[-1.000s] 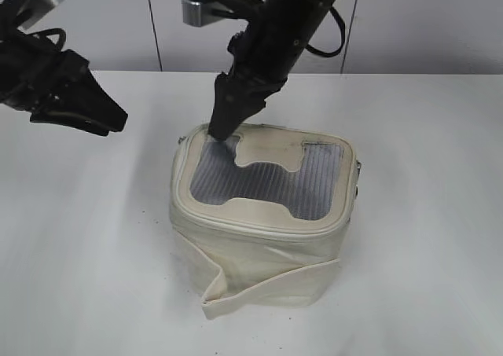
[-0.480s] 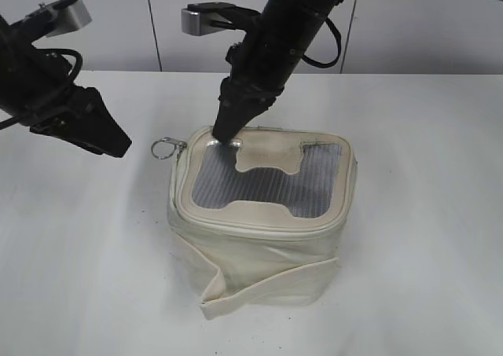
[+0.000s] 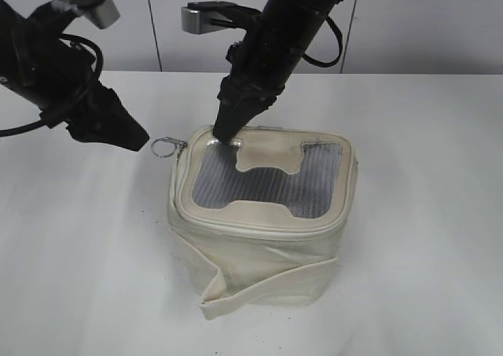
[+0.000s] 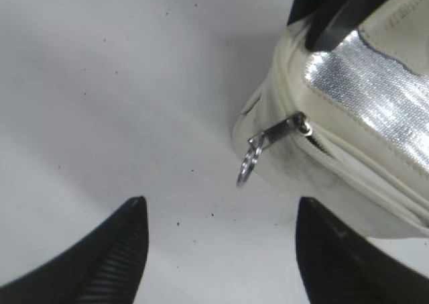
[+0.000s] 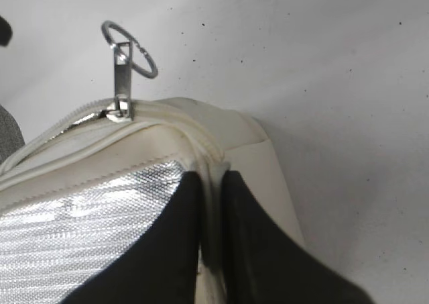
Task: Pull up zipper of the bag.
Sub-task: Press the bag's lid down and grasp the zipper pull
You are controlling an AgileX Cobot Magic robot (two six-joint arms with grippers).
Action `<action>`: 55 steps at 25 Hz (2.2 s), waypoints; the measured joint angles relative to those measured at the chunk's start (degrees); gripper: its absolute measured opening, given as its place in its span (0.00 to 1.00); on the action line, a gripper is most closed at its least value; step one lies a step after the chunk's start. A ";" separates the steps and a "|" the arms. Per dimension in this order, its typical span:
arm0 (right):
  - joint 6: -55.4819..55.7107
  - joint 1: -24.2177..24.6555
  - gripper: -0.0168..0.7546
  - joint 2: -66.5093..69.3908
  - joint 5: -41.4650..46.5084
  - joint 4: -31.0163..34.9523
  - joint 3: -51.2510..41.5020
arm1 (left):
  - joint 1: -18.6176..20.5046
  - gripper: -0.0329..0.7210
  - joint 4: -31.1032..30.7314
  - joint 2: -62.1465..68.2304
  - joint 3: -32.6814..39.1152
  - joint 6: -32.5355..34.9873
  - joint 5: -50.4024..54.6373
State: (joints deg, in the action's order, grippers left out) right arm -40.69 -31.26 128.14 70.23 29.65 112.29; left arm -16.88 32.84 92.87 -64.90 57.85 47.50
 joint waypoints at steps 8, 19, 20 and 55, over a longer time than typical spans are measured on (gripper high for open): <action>0.12 0.00 0.11 0.00 0.00 -0.04 0.00 | -5.85 0.74 -10.04 0.00 0.00 0.96 -2.77; 0.12 0.00 0.10 0.00 0.00 -0.17 0.00 | -8.25 0.60 -15.80 0.02 0.00 1.61 -9.86; 0.12 0.00 0.10 0.00 0.00 -0.17 0.00 | -8.25 0.60 -16.07 0.02 0.00 1.69 -8.72; -0.21 0.00 0.10 -0.12 0.00 -0.33 0.00 | -8.31 0.66 -11.77 7.81 -5.37 1.88 -3.56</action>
State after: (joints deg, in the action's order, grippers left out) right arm -40.90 -31.26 128.01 70.23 29.32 112.29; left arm -25.19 21.07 100.68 -70.27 59.72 43.94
